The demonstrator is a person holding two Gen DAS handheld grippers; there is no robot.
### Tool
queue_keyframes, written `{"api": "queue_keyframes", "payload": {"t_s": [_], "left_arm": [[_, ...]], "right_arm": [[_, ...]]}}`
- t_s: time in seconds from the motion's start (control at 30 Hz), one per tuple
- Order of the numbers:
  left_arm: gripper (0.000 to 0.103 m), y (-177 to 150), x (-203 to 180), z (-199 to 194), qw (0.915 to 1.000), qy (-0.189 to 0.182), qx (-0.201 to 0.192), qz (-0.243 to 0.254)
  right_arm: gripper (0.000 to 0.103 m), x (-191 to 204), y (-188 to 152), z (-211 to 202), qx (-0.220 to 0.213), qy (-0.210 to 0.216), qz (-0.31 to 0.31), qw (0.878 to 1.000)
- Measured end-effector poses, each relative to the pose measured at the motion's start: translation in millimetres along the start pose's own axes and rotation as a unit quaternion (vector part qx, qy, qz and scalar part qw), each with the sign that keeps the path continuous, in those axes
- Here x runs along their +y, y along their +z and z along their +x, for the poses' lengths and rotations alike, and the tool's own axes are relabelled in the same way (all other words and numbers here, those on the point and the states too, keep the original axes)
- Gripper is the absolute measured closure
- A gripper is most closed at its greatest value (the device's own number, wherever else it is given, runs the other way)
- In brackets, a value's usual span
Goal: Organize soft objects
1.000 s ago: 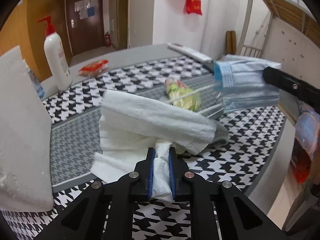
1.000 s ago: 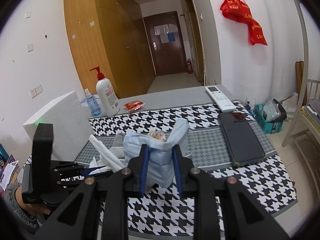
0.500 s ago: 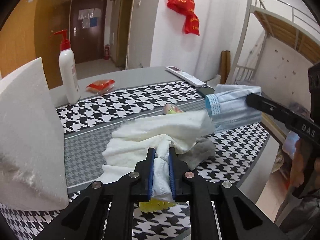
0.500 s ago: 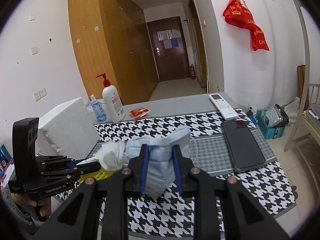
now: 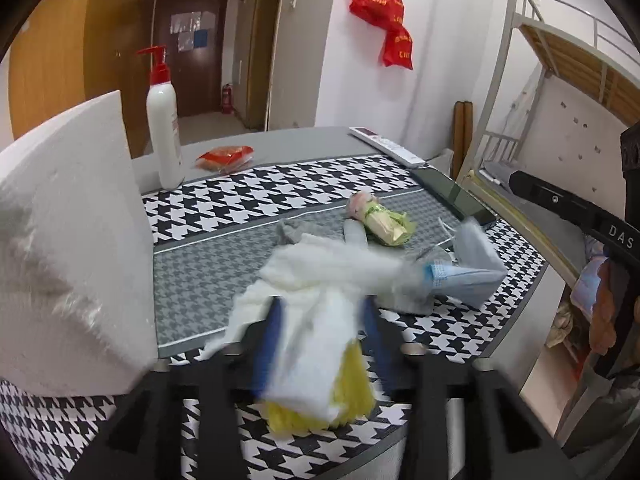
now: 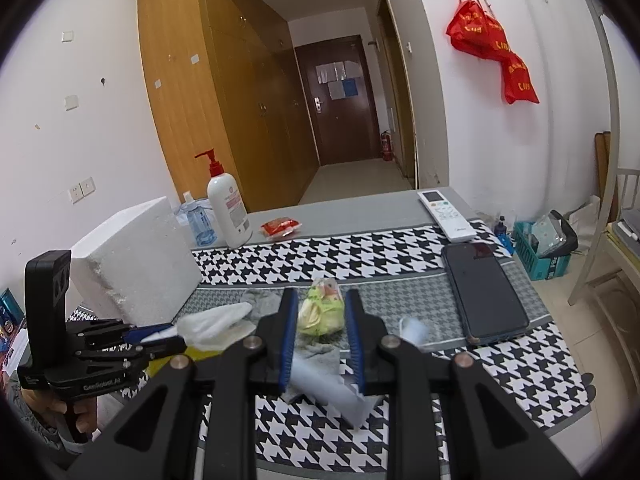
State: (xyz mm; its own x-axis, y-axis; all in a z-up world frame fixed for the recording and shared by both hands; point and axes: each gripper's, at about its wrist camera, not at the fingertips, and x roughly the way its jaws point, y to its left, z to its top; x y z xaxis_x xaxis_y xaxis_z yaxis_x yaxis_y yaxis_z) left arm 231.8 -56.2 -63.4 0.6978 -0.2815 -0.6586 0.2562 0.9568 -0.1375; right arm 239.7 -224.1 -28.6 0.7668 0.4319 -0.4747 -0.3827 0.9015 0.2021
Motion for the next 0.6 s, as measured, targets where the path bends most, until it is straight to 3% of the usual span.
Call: {"api": "queue_keyframes", "payload": {"t_s": [0.03, 0.2, 0.43, 0.6], "left_arm": [[0.04, -1, -1, -1, 1.0, -0.002, -0.002, 0.002], [0.038, -6, -3, 5, 0.9999, 0.004, 0.009, 0.005], [0.037, -11, 4, 25, 0.9987, 0.035, 0.038, -0.005], [0.037, -8, 0, 30, 0.9989, 0.021, 0.039, -0.017]], "right_arm": [[0.075, 0, -1, 0, 0.0, 0.0, -0.001, 1.0], [0.075, -2, -9, 3, 0.018, -0.005, -0.003, 1.0], [0.075, -8, -27, 10, 0.049, -0.02, 0.001, 0.999], [0.072, -15, -38, 13, 0.063, -0.03, 0.009, 0.998]]}}
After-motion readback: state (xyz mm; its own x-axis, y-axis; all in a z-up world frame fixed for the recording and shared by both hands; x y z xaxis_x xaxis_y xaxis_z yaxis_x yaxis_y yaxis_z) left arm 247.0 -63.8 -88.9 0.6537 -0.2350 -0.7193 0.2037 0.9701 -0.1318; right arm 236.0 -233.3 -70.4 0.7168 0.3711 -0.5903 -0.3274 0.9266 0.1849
